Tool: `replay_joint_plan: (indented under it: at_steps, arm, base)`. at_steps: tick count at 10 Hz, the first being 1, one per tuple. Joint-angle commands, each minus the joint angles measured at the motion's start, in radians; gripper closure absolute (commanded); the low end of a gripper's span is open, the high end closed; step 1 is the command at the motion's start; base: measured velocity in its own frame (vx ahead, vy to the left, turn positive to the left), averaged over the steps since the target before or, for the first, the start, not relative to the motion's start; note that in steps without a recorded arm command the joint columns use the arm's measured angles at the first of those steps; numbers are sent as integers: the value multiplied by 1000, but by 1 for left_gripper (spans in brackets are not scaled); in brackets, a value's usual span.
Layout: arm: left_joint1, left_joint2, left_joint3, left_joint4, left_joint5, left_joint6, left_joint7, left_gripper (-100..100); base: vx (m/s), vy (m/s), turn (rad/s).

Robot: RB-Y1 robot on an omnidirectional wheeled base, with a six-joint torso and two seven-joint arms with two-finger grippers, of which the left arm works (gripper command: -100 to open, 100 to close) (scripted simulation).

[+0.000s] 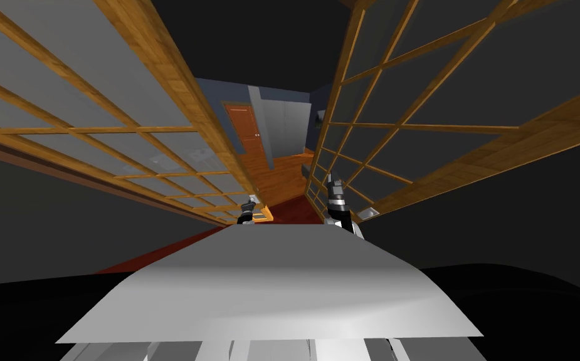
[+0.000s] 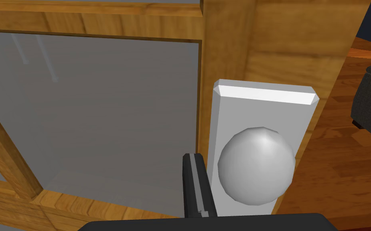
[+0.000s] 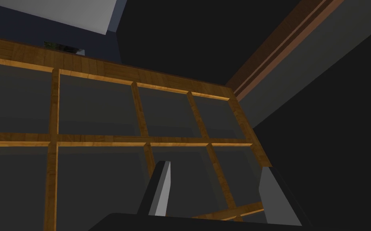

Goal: Pull the door open

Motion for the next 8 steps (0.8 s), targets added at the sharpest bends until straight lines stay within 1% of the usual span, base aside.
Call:
replay_joint_plan:
  at_steps: [1, 4, 5, 6, 8]
  arm:
    - [-1, -1, -1, -1, 0, -1, 0, 100]
    - [-1, -1, -1, -1, 0, -1, 0, 100]
    - [12, 2, -29, -6, -13, -33, 19, -100]
    - [16, 2, -38, -8, -16, -43, 25, -100]
    - [25, 3, -58, -11, -25, -65, 38, -100]
  base:
    - [-7, -18, 2]
    - [-3, -3, 5]
    - [-125, 58, -128]
    - [-169, 95, -109]
    - [-133, 64, -49]
